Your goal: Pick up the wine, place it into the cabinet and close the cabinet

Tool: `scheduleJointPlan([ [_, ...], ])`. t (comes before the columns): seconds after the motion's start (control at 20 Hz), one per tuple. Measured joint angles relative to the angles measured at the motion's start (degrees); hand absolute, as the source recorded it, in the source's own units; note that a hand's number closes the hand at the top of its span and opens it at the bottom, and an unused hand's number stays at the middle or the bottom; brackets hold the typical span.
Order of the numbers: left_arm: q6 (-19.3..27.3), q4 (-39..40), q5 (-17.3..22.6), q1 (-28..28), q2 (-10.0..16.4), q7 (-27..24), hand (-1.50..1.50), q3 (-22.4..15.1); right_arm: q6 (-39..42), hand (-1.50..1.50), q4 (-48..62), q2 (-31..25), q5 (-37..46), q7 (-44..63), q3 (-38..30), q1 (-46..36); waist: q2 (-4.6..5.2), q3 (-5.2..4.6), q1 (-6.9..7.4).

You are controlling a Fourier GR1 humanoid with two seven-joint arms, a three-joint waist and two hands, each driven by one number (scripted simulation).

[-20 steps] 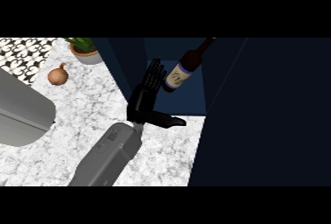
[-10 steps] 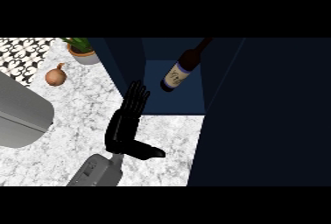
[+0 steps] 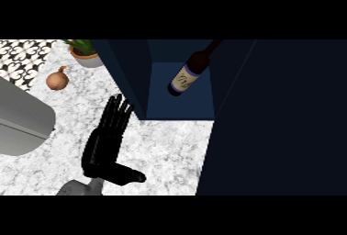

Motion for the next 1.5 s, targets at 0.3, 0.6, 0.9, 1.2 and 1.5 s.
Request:
scheduleJointPlan([
  [0.3, -3.24, -2.36, 1.33, 3.46, 5.2, -0.97, -1.5, 4.01, 7.18, 1.5, 0.1, -3.8, -0.19, -1.11, 5.26, -0.81, -0.05, -0.07, 0.19],
  [0.6, -7.22, -4.45, 3.97, 6.84, 10.24, -1.17, -1.5, 8.98, 8.89, 1.5, 0.37, -4.04, -0.15, -0.73, 7.25, -1.72, 0.03, -0.1, 0.2],
  [0.9, -10.6, -5.15, 6.16, 8.9, 13.77, -0.55, -1.5, 12.68, 9.92, 1.5, 0.4, -4.0, -0.03, 0.91, 7.86, -3.83, 0.12, -0.17, 0.29],
  [1.2, -14.75, -4.99, 8.77, 9.99, 17.73, 0.4, -1.5, 16.41, 11.22, 1.5, 0.54, -3.12, 0.0, 3.4, 8.3, -6.82, 0.23, -0.3, 0.96],
  [1.5, -17.05, -4.12, 10.05, 9.23, 19.07, 1.21, -1.5, 17.83, 13.12, 1.5, 0.73, -1.51, -0.35, 5.39, 6.14, -10.49, 0.53, -0.37, 1.89],
])
